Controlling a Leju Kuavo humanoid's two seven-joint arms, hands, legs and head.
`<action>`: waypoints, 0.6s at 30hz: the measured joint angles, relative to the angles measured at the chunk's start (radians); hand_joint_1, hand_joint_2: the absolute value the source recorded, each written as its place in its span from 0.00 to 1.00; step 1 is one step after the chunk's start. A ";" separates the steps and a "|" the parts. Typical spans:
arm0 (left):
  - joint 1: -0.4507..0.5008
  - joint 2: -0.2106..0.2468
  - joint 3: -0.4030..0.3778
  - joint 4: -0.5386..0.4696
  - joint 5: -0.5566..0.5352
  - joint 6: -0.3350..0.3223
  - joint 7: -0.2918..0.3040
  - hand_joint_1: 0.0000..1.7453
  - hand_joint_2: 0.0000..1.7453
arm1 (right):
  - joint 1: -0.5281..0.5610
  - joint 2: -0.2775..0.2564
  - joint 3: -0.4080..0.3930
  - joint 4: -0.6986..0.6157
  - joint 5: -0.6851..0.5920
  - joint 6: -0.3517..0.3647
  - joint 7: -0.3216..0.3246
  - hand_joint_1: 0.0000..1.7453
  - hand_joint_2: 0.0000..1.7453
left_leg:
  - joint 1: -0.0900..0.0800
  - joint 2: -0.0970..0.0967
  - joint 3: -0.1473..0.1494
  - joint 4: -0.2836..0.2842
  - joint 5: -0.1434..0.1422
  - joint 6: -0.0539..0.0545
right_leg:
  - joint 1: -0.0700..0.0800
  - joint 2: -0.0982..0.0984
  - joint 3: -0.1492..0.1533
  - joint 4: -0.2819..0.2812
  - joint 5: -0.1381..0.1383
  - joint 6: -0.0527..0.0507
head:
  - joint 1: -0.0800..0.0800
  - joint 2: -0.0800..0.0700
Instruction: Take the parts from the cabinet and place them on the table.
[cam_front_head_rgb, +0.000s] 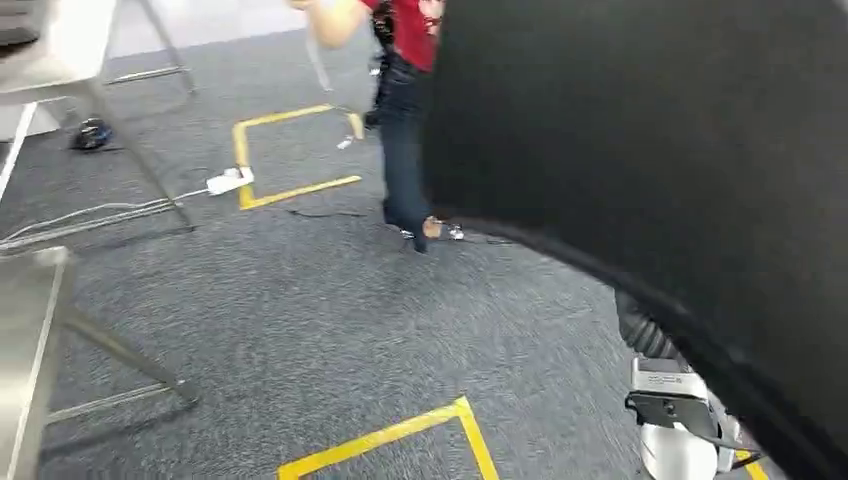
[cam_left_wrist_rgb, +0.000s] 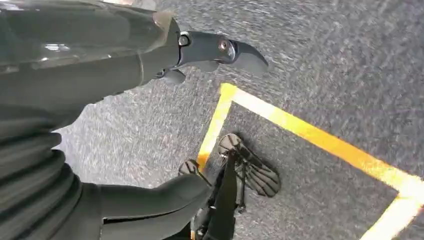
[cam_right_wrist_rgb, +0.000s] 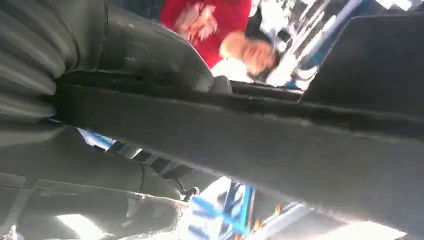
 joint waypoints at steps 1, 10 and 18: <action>0.001 0.000 -0.002 0.000 -0.020 0.009 0.014 0.00 1.00 | 0.001 -0.002 -0.001 0.002 0.000 -0.001 0.000 1.00 1.00 | -0.001 -0.017 0.001 0.000 0.000 0.000 | 0.000 0.001 -0.014 0.011 0.007 0.006 | 0.000 0.000; 0.011 0.005 -0.050 -0.001 -0.126 0.113 0.069 0.00 1.00 | 0.034 0.004 -0.036 -0.025 -0.011 0.005 -0.017 1.00 1.00 | 0.000 -0.130 -0.009 0.011 -0.006 -0.033 | -0.010 0.038 0.107 -0.298 0.166 0.000 | 0.000 0.000; 0.010 0.004 -0.095 -0.001 -0.182 0.143 0.123 0.00 1.00 | 0.040 0.014 -0.048 -0.039 -0.012 0.024 -0.019 1.00 1.00 | 0.012 0.029 -0.127 0.238 -0.085 -0.059 | -0.003 -0.064 0.116 -0.300 0.153 -0.025 | -0.005 0.000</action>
